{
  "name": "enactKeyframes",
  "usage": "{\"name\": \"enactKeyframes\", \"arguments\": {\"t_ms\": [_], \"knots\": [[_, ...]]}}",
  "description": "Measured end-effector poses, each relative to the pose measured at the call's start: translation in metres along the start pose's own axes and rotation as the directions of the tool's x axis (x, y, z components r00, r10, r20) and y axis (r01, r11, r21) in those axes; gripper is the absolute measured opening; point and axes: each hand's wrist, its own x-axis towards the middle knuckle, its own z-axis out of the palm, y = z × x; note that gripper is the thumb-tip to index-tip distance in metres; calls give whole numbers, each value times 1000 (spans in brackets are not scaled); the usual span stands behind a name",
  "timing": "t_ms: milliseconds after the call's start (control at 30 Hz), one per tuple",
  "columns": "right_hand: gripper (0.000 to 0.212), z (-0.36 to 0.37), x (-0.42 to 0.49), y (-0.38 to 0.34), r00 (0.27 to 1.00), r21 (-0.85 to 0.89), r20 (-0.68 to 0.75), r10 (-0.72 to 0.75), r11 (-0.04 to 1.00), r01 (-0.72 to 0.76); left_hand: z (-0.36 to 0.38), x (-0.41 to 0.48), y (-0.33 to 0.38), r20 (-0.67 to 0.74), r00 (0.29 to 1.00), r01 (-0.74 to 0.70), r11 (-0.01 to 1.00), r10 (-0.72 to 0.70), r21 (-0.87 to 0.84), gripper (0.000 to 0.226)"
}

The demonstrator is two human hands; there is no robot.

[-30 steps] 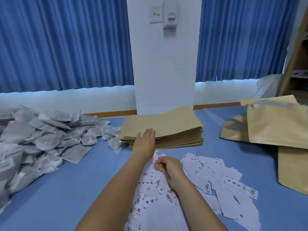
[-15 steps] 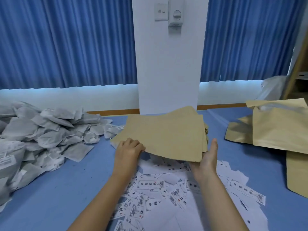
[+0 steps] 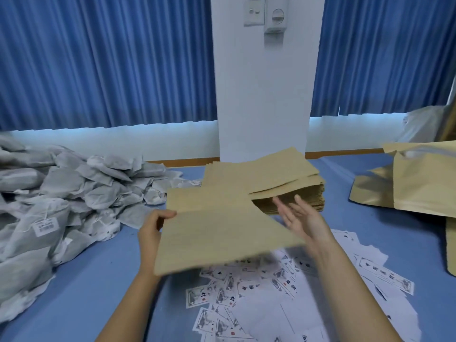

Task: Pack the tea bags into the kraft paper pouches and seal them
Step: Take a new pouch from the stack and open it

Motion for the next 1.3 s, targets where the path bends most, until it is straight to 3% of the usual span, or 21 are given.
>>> {"name": "enactKeyframes", "arguments": {"t_ms": [67, 133, 233, 267, 333, 400, 533, 600, 633, 700, 767, 833, 867, 933, 1000, 1067, 1133, 1233, 1300], "knots": [[64, 0, -2, 9, 996, -336, -79, 36, 940, -61, -3, -2, -3, 5, 998, 58, 997, -58, 58, 26], [88, 1, -8, 9, 972, -457, 35, 232, 869, -191, -6, -2, -4, -31, 1000, 11, 977, -5, 213, 31], [85, 7, -24, 9, 870, -757, 103, 483, 605, -246, -13, -2, -1, -77, 997, -9, 963, 31, 269, 33], [79, 6, -26, 13, 873, -843, 71, 482, 496, -206, -14, -3, 2, -96, 995, -15, 967, 41, 254, 31], [62, 5, -25, 23, 941, -929, 25, 339, 356, -103, -14, -5, 13, -154, 987, -16, 984, 44, 179, 23], [50, 5, -23, 31, 974, -943, 31, 223, 331, -46, -13, -4, 26, -225, 974, 9, 1000, -3, 27, 16], [30, 8, -24, 36, 967, -949, 108, 230, 315, 31, -19, 1, 37, -310, 948, 16, 987, -64, -157, 23], [26, 9, -25, 38, 964, -934, 122, 236, 356, 31, -20, 0, 38, -270, 959, 39, 985, -83, -166, 24], [23, 11, -26, 40, 968, -902, 119, 221, 431, 13, -20, 0, 37, -226, 969, 62, 986, -96, -155, 23], [18, 12, -23, 41, 991, -818, 96, 90, 574, 27, -22, 6, 35, -134, 980, 134, 985, -149, -112, 27], [16, 12, -20, 40, 997, -774, 43, -64, 629, 74, -32, 12, 38, -123, 979, 160, 987, -161, -17, 36], [18, 12, -19, 38, 992, -738, 11, -124, 669, 91, -40, 5, 49, -65, 993, -92, 985, 102, 149, 37], [18, 11, -18, 38, 992, -727, -1, -129, 681, 88, -41, -4, 56, 79, 956, -294, 940, 284, 175, 32], [17, 10, -15, 40, 993, -720, -10, -120, 690, 76, -32, -27, 65, 456, 765, -579, 796, 455, 177, 27], [17, 11, -13, 41, 996, -699, -15, -87, 714, 52, -20, -40, 64, 634, 616, -738, 625, 467, 256, 30], [14, 13, -15, 43, 999, -650, -18, -45, 760, 23, -11, -43, 62, 636, 596, -778, 548, 489, 308, 19], [15, 16, -22, 45, 1000, -572, -9, -14, 820, 7, -7, -44, 60, 603, 613, -773, 547, 512, 322, 9], [53, 26, -34, 54, 985, -418, 166, 53, 908, 22, -2, -44, 56, 552, 679, -716, 606, 485, 347, 2], [72, 32, -40, 61, 948, -449, 304, 97, 892, 53, 0, -45, 53, 480, 745, -651, 661, 463, 373, 6]]}}
